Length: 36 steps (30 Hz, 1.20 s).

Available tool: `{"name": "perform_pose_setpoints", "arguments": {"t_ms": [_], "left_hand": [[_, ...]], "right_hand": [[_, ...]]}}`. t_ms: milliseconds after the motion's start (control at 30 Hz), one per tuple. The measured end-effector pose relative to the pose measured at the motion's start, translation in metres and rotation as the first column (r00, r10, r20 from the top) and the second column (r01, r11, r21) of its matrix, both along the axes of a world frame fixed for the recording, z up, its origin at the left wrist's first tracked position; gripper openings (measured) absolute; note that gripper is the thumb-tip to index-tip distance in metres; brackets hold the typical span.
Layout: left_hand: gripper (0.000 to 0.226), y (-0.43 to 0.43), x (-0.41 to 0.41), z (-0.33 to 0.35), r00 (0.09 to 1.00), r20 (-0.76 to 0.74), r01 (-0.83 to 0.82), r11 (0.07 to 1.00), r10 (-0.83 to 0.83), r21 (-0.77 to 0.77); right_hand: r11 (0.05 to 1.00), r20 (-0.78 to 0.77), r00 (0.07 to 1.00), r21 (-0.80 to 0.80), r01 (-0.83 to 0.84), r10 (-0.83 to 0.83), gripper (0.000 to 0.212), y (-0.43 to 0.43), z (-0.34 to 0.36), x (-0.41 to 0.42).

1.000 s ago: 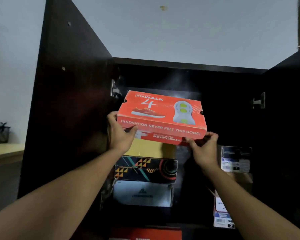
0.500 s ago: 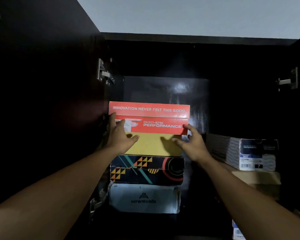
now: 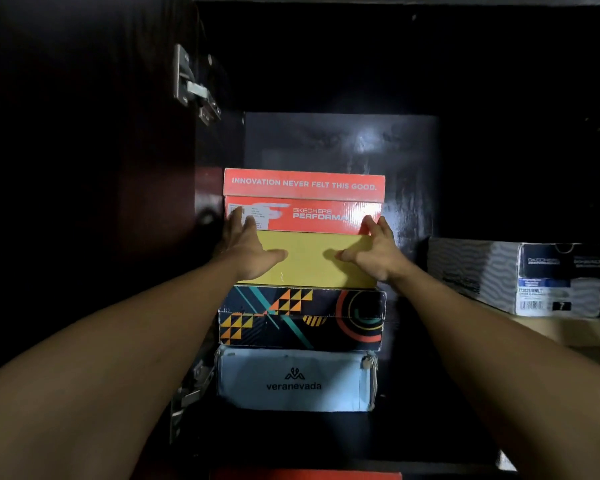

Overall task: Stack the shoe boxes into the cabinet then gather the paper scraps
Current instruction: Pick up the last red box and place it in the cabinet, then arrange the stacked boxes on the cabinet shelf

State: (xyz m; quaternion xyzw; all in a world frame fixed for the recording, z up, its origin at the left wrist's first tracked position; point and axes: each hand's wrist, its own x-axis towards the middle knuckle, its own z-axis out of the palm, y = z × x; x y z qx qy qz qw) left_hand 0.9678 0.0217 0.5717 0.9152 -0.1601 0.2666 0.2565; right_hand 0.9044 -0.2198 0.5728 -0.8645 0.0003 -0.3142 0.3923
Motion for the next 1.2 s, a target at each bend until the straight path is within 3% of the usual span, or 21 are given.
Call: {"name": "perform_pose_setpoints", "arguments": {"t_ms": [200, 333, 500, 867, 1033, 1100, 1200], "left_hand": [[0.106, 0.004, -0.003, 0.000, 1.000, 0.012, -0.008, 1.000, 0.008, 0.021], [0.109, 0.013, -0.024, 0.007, 0.997, -0.029, 0.066, 0.997, -0.067, -0.043], [0.095, 0.021, -0.083, 0.005, 0.992, 0.016, 0.122, 0.990, -0.122, -0.075], [0.085, 0.016, -0.257, -0.013, 0.957, -0.024, 0.286, 0.955, -0.289, -0.076], [0.075, -0.027, -0.327, -0.025, 0.883, -0.030, 0.463, 0.881, -0.468, -0.093], [0.073, -0.044, -0.350, -0.034, 0.847, -0.049, 0.523, 0.847, -0.529, -0.092], [0.065, -0.070, -0.387, -0.046, 0.786, -0.056, 0.611, 0.787, -0.616, -0.089]], "right_hand": [[0.999, -0.025, 0.999, -0.009, -0.045, 0.044, 0.110, -0.006, 0.004, -0.008], [0.996, 0.098, 0.995, 0.082, 0.028, -0.036, 0.089, -0.006, 0.002, -0.024], [0.992, 0.128, 0.990, 0.115, 0.043, -0.057, 0.086, 0.004, -0.006, -0.075], [0.990, 0.067, 0.990, 0.080, 0.118, -0.123, 0.076, 0.015, -0.016, -0.296], [0.973, 0.017, 0.976, -0.075, 0.218, -0.217, 0.078, 0.008, -0.038, -0.400], [0.964, 0.005, 0.968, -0.088, 0.251, -0.252, 0.069, 0.007, -0.045, -0.444], [0.929, -0.057, 0.929, -0.079, 0.361, -0.366, 0.072, 0.000, -0.056, -0.508]]}}
